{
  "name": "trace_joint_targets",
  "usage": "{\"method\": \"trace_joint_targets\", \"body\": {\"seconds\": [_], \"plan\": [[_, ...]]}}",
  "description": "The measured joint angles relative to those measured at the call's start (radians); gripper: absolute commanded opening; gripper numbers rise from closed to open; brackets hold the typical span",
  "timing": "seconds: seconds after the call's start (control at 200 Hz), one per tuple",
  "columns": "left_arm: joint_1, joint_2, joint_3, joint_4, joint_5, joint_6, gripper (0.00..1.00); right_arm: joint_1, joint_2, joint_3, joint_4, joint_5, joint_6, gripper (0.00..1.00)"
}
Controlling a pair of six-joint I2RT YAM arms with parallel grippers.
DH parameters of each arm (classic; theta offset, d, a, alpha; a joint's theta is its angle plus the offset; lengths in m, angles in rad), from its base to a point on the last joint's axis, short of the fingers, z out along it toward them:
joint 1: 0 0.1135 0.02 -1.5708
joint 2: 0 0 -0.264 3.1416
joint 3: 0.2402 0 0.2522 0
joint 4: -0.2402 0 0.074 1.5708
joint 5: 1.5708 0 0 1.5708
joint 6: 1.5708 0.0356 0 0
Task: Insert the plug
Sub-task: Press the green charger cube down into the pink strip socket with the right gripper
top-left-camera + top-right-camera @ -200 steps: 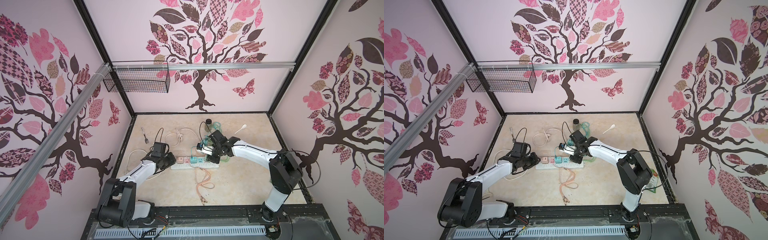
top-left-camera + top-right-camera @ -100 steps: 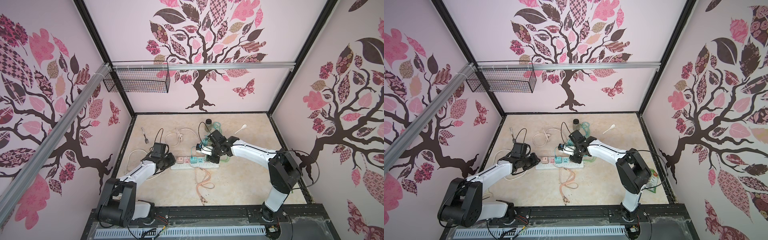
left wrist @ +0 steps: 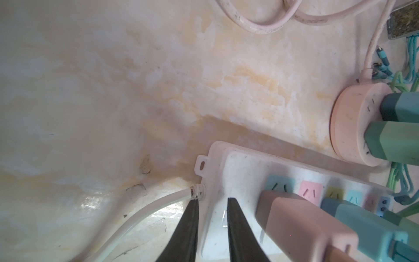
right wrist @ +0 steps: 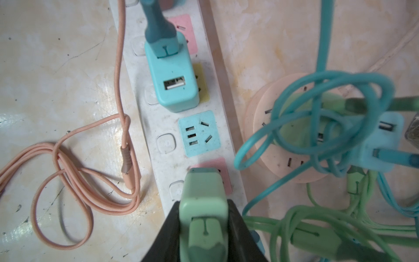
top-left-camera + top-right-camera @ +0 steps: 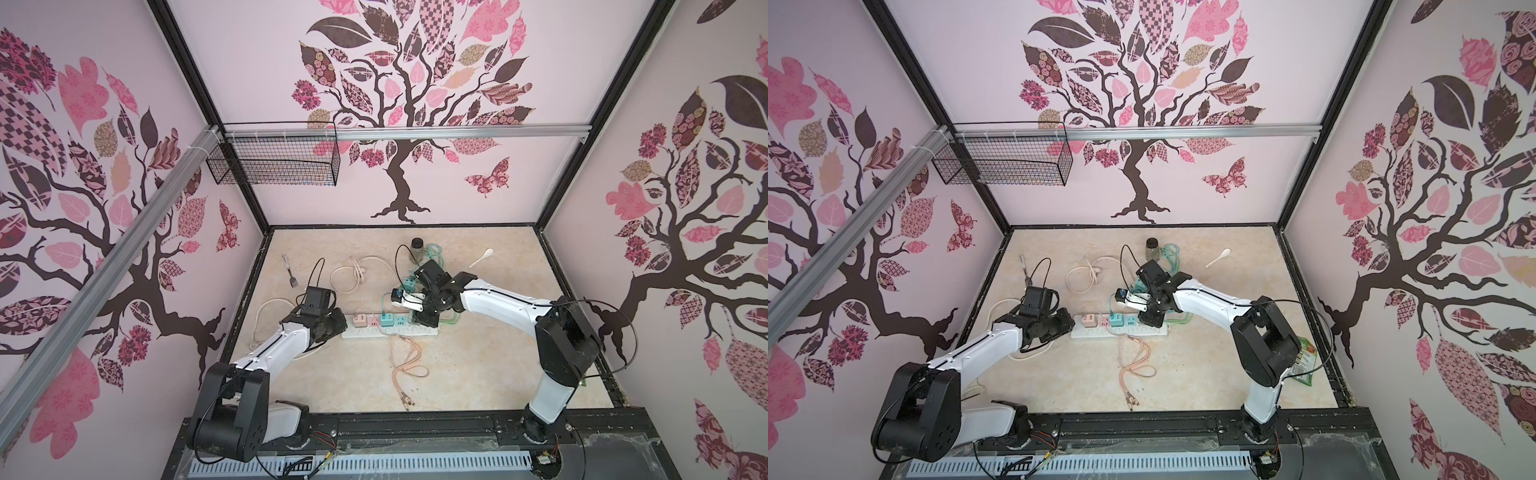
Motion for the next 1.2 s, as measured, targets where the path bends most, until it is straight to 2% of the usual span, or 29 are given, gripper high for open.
{"method": "trace_joint_targets", "body": {"seconds": [0.69, 1.2], "plan": [[0.007, 0.050, 0.007, 0.037, 0.044, 0.030, 0.14, 0.013, 0.022, 0.038, -0.042, 0.035, -0.001, 0.23], [0.009, 0.072, 0.018, 0.066, 0.038, 0.034, 0.13, 0.020, 0.023, 0.032, -0.036, 0.053, -0.046, 0.24]]}}
